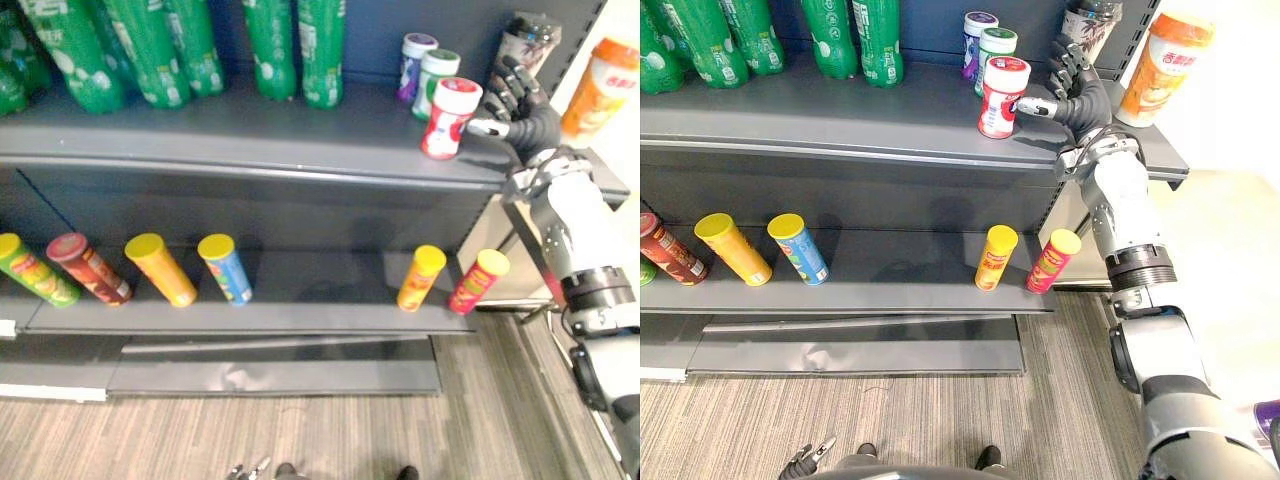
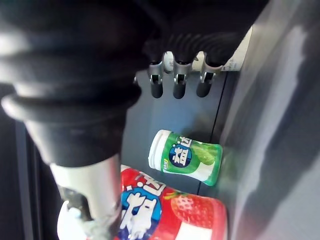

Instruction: Put the gum and the chips on the shelf.

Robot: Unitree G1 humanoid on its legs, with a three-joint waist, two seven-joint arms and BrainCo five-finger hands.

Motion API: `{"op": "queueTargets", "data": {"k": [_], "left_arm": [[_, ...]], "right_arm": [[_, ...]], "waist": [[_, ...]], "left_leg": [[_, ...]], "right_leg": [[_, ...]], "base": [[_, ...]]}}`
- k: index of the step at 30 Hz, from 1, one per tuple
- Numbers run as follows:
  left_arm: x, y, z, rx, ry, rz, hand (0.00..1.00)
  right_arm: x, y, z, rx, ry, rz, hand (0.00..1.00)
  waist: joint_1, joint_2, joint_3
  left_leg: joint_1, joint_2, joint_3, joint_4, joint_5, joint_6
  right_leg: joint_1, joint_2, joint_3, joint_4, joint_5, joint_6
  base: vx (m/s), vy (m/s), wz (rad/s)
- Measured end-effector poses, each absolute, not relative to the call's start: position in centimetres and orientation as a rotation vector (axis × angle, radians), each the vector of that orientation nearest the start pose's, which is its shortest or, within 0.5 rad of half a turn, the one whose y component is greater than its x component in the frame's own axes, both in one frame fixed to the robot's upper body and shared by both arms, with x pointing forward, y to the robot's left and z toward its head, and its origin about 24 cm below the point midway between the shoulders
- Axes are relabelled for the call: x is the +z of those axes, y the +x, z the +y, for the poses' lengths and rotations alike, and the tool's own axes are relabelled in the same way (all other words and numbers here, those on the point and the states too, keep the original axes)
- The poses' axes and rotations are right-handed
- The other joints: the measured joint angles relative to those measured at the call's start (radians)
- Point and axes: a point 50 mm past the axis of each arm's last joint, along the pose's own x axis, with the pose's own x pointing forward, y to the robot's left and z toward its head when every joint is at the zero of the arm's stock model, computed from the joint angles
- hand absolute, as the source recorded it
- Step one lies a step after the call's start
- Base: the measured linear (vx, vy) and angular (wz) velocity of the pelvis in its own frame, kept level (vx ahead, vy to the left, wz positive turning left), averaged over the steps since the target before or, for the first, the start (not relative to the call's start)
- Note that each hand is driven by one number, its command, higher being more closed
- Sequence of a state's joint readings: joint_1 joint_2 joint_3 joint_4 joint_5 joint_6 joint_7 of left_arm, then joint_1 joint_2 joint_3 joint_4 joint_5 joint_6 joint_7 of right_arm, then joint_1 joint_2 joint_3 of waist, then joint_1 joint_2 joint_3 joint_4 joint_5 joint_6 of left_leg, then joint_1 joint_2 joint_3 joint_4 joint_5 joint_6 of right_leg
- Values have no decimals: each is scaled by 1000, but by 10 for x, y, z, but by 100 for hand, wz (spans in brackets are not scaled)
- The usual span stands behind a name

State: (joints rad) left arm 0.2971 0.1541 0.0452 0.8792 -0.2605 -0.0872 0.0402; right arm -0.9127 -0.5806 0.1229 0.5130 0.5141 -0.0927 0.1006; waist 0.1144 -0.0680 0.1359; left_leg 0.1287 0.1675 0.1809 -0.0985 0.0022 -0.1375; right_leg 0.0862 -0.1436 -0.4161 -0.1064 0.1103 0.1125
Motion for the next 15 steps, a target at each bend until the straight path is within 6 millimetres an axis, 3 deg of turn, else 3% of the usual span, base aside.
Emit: {"op": "queueTargets", "data": {"k": [8,15], "left_arm": [[-153,49,225,360,-88,1049,0],[-152,48,225,361,-85,1037,0]], "right_arm": [[277,365,-195,194,-94,-605,0],[321,332,-183,241,-32,-851,0]], "waist": [[-2,5,-1],[-4,6,-2]], "left_leg": [[1,0,1,2,0,0],[11,1,16,4,-1,-1]], "right_leg": [[0,0,1,0,0,0],[0,1,14,0,1,-2]], "base": [[0,0,0],[1,8,-5]]}}
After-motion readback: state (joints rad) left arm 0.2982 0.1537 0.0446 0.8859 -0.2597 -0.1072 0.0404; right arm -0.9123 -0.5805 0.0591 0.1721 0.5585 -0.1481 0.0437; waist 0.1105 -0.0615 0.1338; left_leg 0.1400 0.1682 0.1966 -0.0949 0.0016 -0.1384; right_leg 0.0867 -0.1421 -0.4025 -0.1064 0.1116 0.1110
